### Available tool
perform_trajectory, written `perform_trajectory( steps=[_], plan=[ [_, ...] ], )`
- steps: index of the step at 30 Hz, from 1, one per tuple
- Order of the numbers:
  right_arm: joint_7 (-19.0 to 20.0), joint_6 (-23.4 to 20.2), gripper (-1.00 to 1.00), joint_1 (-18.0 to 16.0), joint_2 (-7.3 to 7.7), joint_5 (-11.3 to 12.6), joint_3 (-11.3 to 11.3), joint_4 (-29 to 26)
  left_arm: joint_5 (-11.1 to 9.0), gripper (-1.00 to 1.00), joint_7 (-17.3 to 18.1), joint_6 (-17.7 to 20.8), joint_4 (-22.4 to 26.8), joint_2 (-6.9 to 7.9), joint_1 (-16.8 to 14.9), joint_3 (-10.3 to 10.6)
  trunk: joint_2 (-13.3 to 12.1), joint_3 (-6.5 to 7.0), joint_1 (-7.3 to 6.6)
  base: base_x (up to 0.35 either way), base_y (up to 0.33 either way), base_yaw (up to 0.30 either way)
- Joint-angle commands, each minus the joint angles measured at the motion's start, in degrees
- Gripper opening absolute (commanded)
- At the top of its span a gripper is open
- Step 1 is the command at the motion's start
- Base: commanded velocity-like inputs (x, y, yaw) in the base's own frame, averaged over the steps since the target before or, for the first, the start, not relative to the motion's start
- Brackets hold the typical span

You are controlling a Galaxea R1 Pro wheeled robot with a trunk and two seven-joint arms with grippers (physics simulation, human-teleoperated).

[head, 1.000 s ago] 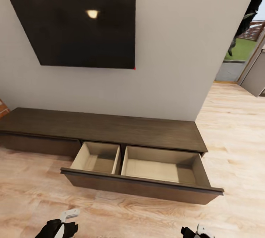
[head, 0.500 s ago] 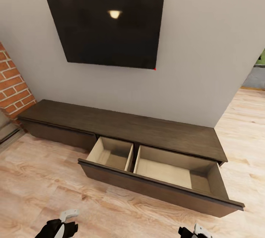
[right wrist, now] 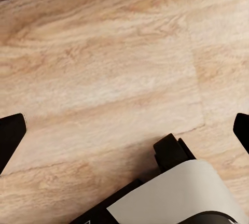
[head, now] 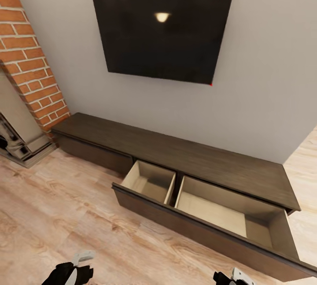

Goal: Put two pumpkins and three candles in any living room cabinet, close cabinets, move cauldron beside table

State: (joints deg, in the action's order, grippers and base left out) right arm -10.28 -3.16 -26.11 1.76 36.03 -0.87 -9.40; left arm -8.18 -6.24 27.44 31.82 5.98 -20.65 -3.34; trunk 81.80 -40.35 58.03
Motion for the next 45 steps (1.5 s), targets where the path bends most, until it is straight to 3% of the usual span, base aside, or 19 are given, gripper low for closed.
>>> perform_trajectory(
  steps=[1,27,35,45],
  plan=[
    [0.0,0.0,1.00,0.0,0.00,0.0,0.0,0.0,0.0,1.00,0.0,0.0,0.0,0.00,0.0,0.0,0.0,0.00,0.00,0.000,0.000,0.291],
    [0.0,0.0,1.00,0.0,-0.48,0.0,-0.1,0.0,0.0,1.00,0.0,1.2,1.6,0.09,0.0,0.0,0.0,0.00,0.00,0.000,0.000,0.291],
    [-0.1,0.1,1.00,0.0,-0.96,-0.1,-3.5,0.0,0.0,1.00,0.0,1.3,2.6,0.09,0.0,-0.2,0.0,0.00,0.00,0.000,0.000,0.291],
    [-0.1,0.2,1.00,0.0,-0.98,-0.1,-4.0,0.0,0.0,1.00,0.0,1.3,2.7,0.13,0.0,-0.2,0.0,0.00,0.00,0.000,0.000,0.291]
  ],
)
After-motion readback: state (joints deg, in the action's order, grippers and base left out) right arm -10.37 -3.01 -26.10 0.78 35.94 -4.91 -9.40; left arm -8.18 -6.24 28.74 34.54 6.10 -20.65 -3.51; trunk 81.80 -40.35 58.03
